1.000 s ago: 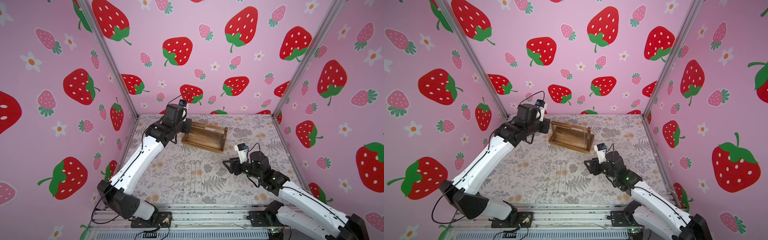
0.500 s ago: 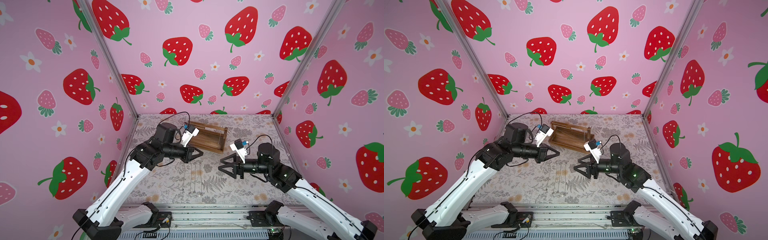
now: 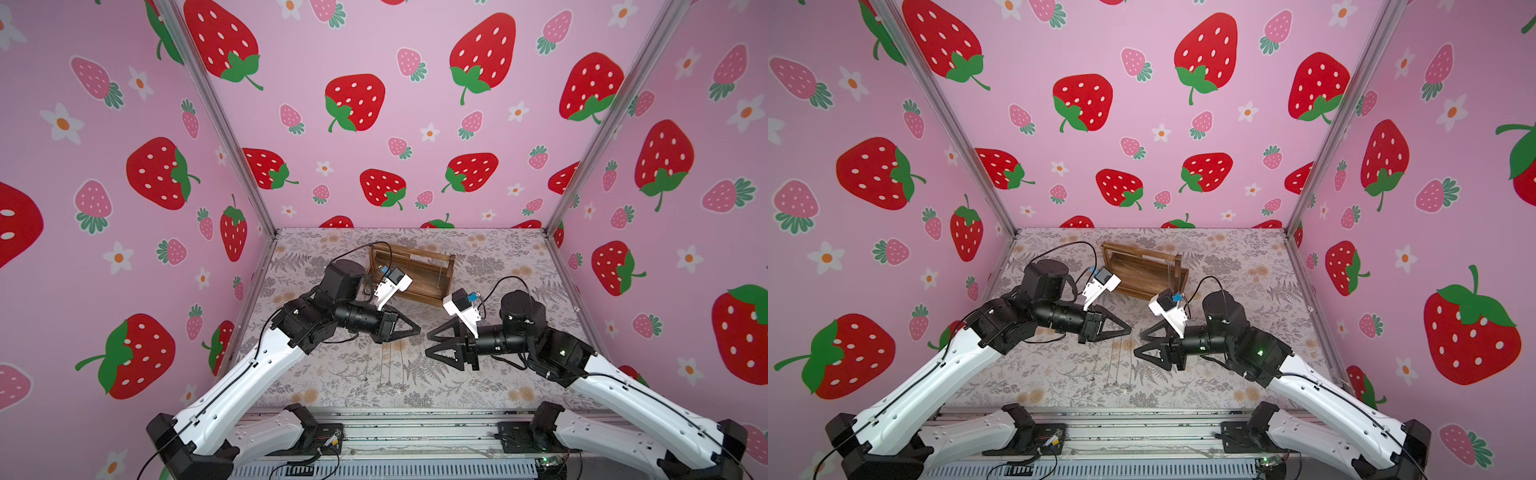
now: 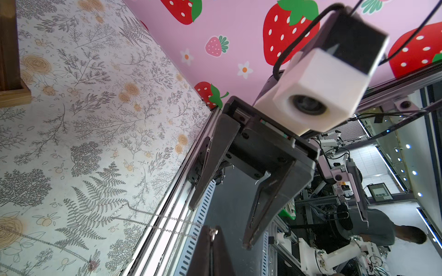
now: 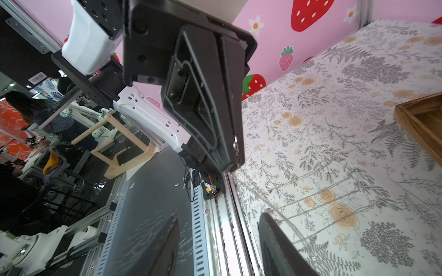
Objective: Take the necklace off the jewelry display stand
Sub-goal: Place the necklace at the center of the board.
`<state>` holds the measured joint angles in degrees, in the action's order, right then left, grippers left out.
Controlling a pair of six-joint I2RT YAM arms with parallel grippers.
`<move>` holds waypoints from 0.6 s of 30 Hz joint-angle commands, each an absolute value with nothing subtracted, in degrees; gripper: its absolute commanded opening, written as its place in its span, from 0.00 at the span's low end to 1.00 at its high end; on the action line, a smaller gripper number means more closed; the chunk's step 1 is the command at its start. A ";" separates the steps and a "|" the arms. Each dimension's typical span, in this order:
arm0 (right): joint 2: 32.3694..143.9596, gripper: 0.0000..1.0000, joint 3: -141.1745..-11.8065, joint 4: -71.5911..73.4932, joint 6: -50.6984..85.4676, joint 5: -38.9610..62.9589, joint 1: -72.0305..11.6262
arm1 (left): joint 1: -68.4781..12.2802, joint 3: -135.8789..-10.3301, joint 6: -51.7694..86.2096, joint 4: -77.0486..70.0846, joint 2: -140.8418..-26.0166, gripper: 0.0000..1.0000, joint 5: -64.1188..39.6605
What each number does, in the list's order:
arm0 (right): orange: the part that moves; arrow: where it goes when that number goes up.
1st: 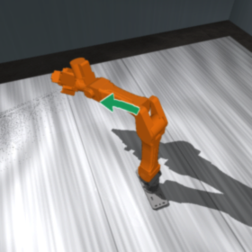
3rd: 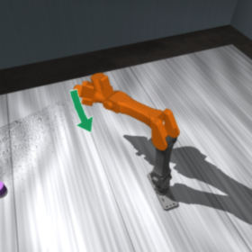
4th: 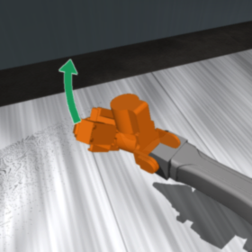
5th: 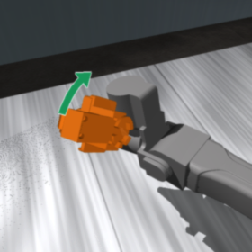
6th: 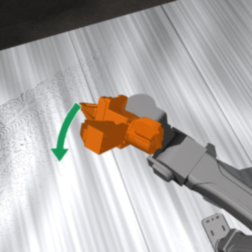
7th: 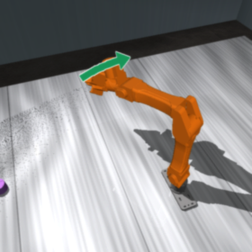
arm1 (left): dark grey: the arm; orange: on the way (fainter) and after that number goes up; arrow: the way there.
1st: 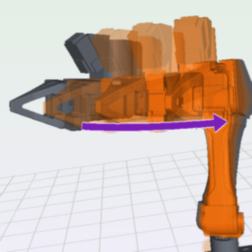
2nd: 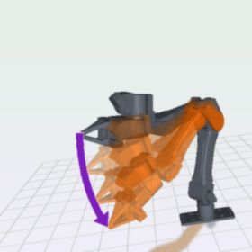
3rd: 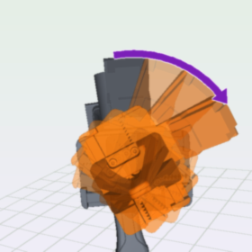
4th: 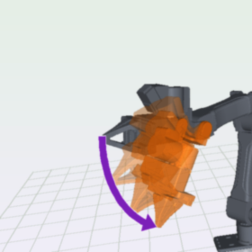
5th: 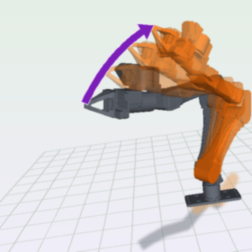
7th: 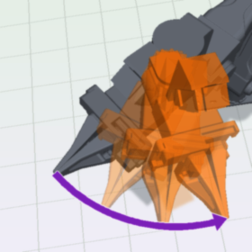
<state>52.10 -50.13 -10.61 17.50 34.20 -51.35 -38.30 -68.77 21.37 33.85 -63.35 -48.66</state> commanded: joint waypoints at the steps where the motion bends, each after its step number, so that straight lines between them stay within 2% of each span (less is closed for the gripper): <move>1: 51.86 0.53 -51.86 -8.81 16.85 28.79 -52.20 | -39.76 -67.70 23.42 29.76 -62.40 0.00 -49.15; 13: 54.04 0.43 -51.42 -6.15 18.87 28.74 -54.73 | -43.06 -67.52 24.16 29.35 -63.28 0.00 -46.67; 18: 54.09 0.29 -51.11 -5.91 18.90 28.13 -55.19 | -43.41 -68.03 23.45 30.12 -63.73 0.00 -45.57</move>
<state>54.37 -50.41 -7.42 18.70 29.02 -54.76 -42.89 -67.75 24.05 30.30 -63.44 -45.91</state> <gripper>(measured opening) 0.305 0.047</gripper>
